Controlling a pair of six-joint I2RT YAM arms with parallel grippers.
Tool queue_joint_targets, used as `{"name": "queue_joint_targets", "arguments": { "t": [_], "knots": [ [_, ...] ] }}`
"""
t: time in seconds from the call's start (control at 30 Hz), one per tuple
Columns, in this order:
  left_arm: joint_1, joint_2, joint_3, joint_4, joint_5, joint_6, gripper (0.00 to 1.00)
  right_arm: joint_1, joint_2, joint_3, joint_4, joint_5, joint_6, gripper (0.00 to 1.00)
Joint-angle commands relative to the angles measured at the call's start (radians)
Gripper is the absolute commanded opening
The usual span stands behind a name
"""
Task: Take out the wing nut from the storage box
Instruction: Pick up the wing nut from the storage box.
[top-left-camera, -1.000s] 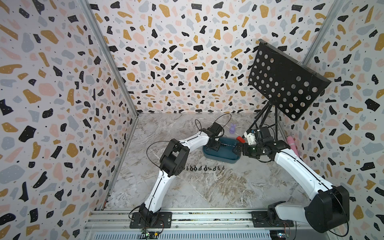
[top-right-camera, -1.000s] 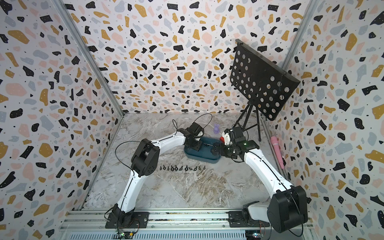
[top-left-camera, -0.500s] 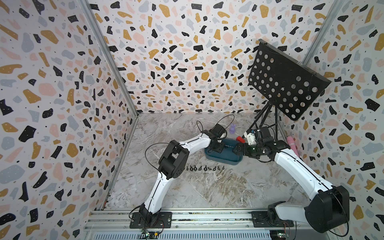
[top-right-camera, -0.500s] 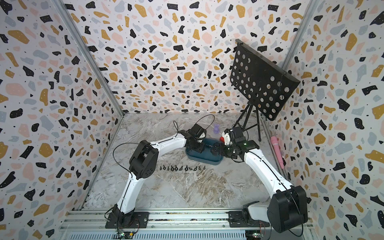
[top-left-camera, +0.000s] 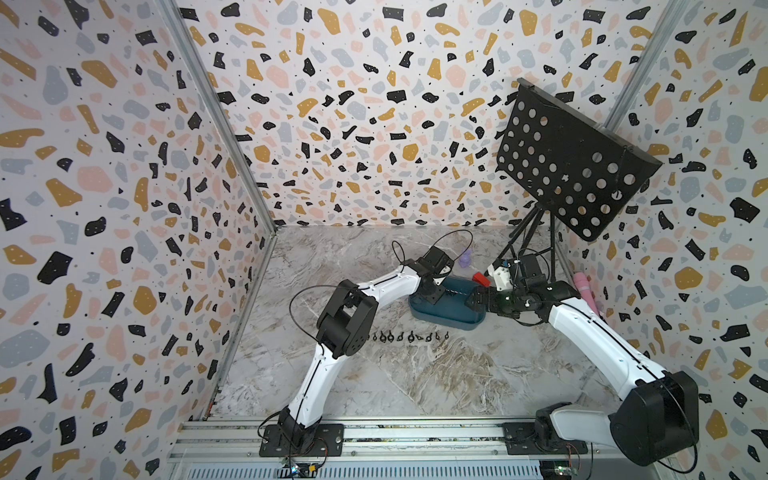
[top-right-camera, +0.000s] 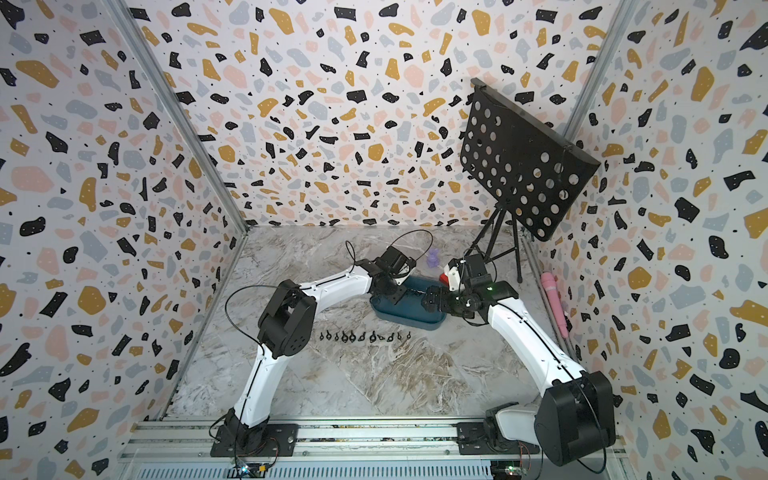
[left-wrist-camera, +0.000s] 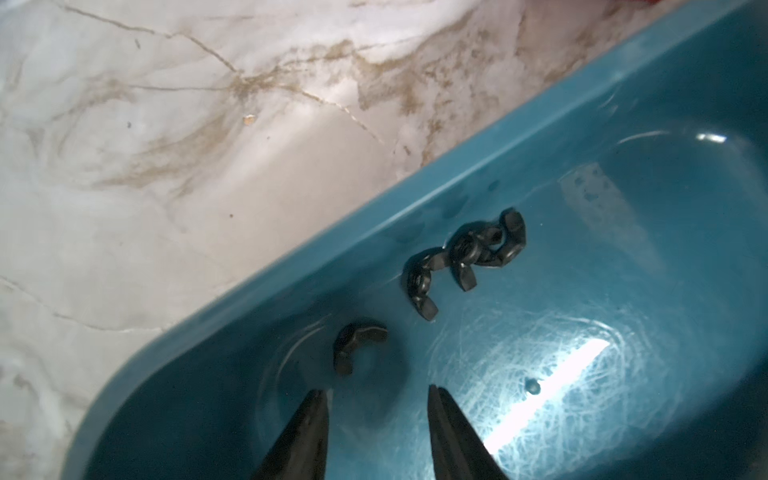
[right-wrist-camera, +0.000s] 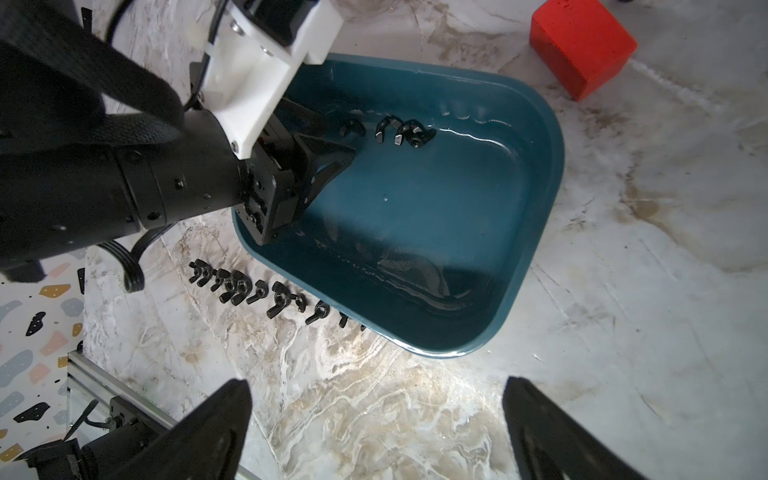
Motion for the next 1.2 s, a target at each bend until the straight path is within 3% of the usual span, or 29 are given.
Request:
{"name": "queue_joint_targets", "arguments": {
  "t": [0.0, 0.27, 0.53, 0.67, 0.77, 1.17],
  "knots": [
    [0.005, 0.029, 0.038, 0.015, -0.017, 0.075, 0.42, -0.005, -0.021, -0.001, -0.011, -0.01, -0.003, 1.0],
    [0.01, 0.072, 0.07, 0.014, -0.007, 0.074, 0.39, -0.005, -0.012, 0.0, -0.016, -0.01, -0.005, 1.0],
    [0.014, 0.07, 0.065, 0.014, 0.043, 0.043, 0.18, -0.005, -0.002, 0.006, -0.016, -0.008, -0.005, 1.0],
    [0.015, 0.055, 0.058, 0.014, 0.049, 0.025, 0.16, -0.005, -0.002, 0.005, -0.014, -0.008, -0.005, 1.0],
    [0.014, 0.044, 0.052, 0.014, 0.048, 0.011, 0.07, -0.004, -0.004, 0.005, -0.013, -0.008, -0.005, 1.0],
    [0.015, -0.05, -0.001, 0.021, 0.104, -0.119, 0.0, -0.005, -0.014, 0.009, -0.009, -0.01, -0.002, 1.0]
  ]
}}
